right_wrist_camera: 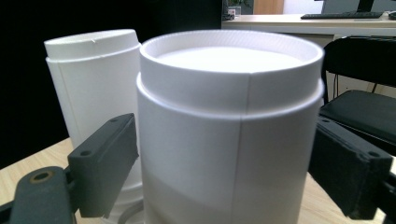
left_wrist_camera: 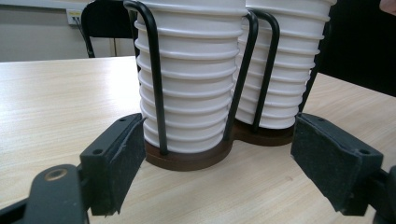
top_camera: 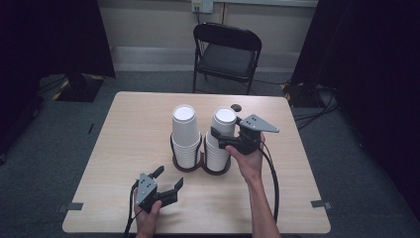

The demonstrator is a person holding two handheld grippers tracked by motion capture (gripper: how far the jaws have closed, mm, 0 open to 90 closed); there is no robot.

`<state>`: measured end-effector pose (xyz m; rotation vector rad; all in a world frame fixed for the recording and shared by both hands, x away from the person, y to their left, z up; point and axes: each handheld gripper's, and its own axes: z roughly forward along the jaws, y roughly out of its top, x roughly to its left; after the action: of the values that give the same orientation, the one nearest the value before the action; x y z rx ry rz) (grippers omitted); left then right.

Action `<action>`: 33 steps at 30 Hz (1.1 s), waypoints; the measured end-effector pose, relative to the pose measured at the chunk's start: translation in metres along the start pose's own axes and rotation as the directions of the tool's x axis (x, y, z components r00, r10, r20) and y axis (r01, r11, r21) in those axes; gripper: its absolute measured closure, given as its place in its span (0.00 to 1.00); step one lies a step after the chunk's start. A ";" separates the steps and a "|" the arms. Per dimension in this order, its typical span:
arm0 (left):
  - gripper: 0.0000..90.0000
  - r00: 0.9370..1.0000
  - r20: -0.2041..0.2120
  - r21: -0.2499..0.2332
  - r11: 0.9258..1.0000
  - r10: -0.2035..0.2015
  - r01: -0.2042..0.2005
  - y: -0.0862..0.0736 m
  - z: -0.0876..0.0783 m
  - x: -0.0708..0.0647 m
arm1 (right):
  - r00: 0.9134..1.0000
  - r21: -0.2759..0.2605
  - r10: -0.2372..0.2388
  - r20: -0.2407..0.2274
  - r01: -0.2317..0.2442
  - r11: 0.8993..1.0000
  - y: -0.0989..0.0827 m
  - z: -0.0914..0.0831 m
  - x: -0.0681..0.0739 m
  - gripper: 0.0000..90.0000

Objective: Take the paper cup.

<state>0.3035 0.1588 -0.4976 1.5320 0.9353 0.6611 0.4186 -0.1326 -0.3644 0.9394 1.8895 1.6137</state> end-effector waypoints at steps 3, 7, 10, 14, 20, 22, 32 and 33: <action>0.20 1.000 -0.003 -0.003 1.000 0.000 0.000 0.000 0.000 0.000 | 1.000 0.018 0.010 -0.002 -0.010 1.000 -0.003 0.005 -0.002 0.14; 0.20 1.000 -0.005 0.001 1.000 0.003 -0.003 0.000 0.000 0.000 | 1.000 0.034 0.019 -0.006 -0.019 0.999 -0.007 0.011 -0.002 0.14; 0.20 1.000 -0.005 0.001 1.000 0.003 -0.003 0.000 0.000 0.000 | 1.000 0.046 0.006 0.007 -0.006 0.999 -0.009 0.013 -0.001 0.14; 0.20 1.000 -0.002 0.005 1.000 0.008 -0.008 0.000 0.000 0.000 | 1.000 0.060 0.010 0.012 -0.011 0.998 -0.013 0.016 -0.001 0.14; 0.20 1.000 0.001 -0.003 1.000 0.001 -0.001 0.000 0.000 0.000 | 1.000 0.062 0.003 0.023 -0.004 0.998 -0.016 0.017 -0.001 0.14; 0.20 1.000 0.002 -0.004 1.000 0.000 0.000 0.000 0.000 0.000 | 1.000 0.066 -0.004 0.028 0.003 0.998 -0.016 0.017 -0.001 0.14; 0.20 1.000 -0.002 -0.001 1.000 0.004 -0.004 0.000 0.000 0.000 | 1.000 0.056 -0.018 0.016 0.017 0.998 -0.013 0.015 0.000 0.17; 0.20 1.000 -0.002 -0.001 1.000 0.003 -0.003 0.000 0.000 -0.001 | 1.000 0.055 -0.020 0.018 0.019 0.998 -0.013 0.015 0.000 0.17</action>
<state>0.3031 0.1583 -0.4976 1.5324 0.9340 0.6654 0.4272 -0.1242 -0.3796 0.9529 1.9332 1.5439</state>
